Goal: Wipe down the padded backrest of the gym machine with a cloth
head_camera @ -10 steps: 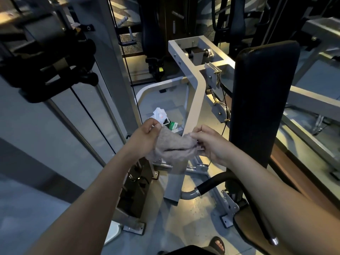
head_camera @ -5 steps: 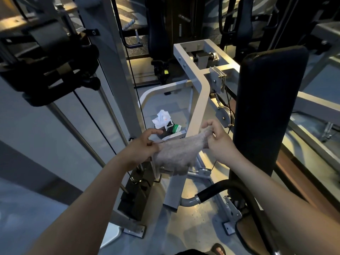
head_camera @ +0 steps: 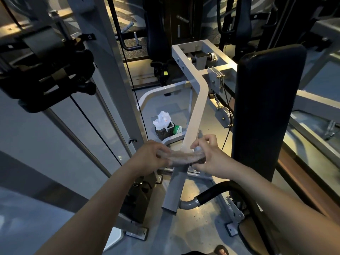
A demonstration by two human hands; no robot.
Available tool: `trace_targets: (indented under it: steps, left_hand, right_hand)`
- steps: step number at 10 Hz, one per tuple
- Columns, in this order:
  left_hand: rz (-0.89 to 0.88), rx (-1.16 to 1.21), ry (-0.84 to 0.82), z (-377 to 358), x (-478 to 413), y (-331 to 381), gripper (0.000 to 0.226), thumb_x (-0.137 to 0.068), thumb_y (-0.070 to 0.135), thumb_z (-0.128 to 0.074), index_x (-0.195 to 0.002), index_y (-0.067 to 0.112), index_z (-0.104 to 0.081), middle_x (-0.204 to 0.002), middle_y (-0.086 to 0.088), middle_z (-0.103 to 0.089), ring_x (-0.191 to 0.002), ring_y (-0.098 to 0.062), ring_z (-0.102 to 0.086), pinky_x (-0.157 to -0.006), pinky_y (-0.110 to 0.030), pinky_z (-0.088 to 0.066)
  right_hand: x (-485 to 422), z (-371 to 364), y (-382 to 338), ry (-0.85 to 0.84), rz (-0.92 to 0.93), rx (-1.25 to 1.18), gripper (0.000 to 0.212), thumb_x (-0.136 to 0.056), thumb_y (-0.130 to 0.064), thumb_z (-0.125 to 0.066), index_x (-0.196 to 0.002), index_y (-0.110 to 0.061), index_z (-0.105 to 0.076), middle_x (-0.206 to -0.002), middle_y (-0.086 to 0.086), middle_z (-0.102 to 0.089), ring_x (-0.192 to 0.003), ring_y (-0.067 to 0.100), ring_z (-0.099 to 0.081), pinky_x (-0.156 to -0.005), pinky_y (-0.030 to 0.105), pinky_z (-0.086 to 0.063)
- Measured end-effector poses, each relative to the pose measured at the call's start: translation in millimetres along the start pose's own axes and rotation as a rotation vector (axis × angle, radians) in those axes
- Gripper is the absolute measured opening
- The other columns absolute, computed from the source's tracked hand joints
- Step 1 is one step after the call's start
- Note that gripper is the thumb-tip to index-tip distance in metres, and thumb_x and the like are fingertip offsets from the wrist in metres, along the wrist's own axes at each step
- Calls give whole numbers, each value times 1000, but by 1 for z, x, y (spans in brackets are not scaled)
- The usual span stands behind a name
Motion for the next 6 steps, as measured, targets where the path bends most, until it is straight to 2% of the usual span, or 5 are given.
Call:
trace_targets:
  steps: [1, 2, 3, 4, 6]
  left_hand:
    - [-132, -242, -8, -4, 3, 11, 17, -89, 26, -74, -106, 27, -76, -116, 6, -48, -102, -4, -49, -79, -9, -40]
    - [-174, -181, -17, 3, 4, 10, 7, -88, 22, -73, -83, 27, -72, -118, 10, -47, -105, 2, -51, -78, -7, -41]
    - [-107, 90, -76, 2, 5, 9, 17, -90, 15, -62, -75, 21, -68, -117, 12, -61, -107, 3, -57, -88, -18, -47]
    - [17, 299, -12, 2, -5, -3, 18, -94, 15, -53, -86, 10, -68, -82, 1, -66, -78, -16, -61, -73, -36, -50]
    - [228, 134, -36, -47, -13, -60, 22, -93, 31, -64, -111, 19, -67, -101, -3, -69, -93, -19, -67, -79, -34, -56]
  right_hand:
    - [10, 7, -11, -1, 107, 46, 27, -90, -11, -68, -89, -35, -56, -114, -10, -36, -98, 8, -51, -78, 13, -44]
    - [20, 17, -15, 12, 132, 29, 28, -91, -13, -62, -79, -36, -53, -112, -16, -49, -110, 6, -41, -86, 15, -35]
    - [21, 15, -11, -30, 52, -136, 9, -95, -17, -57, -86, -17, -54, -92, -7, -55, -87, 6, -47, -74, 27, -40]
    - [12, 12, -5, 21, -29, -314, 6, -99, -21, -55, -97, -16, -56, -78, -3, -54, -62, 4, -47, -59, 24, -40]
    - [-3, -46, 57, -118, -307, -71, 20, -99, -28, -57, -116, -28, -48, -97, 3, -70, -81, 16, -66, -70, 36, -55]
Point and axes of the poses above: each hand's wrist, its own x-axis away from the middle knuckle, its own z-axis out of the back of the hand, y = z × x, the point moved 10 cm from there along -x, towards the middle knuckle
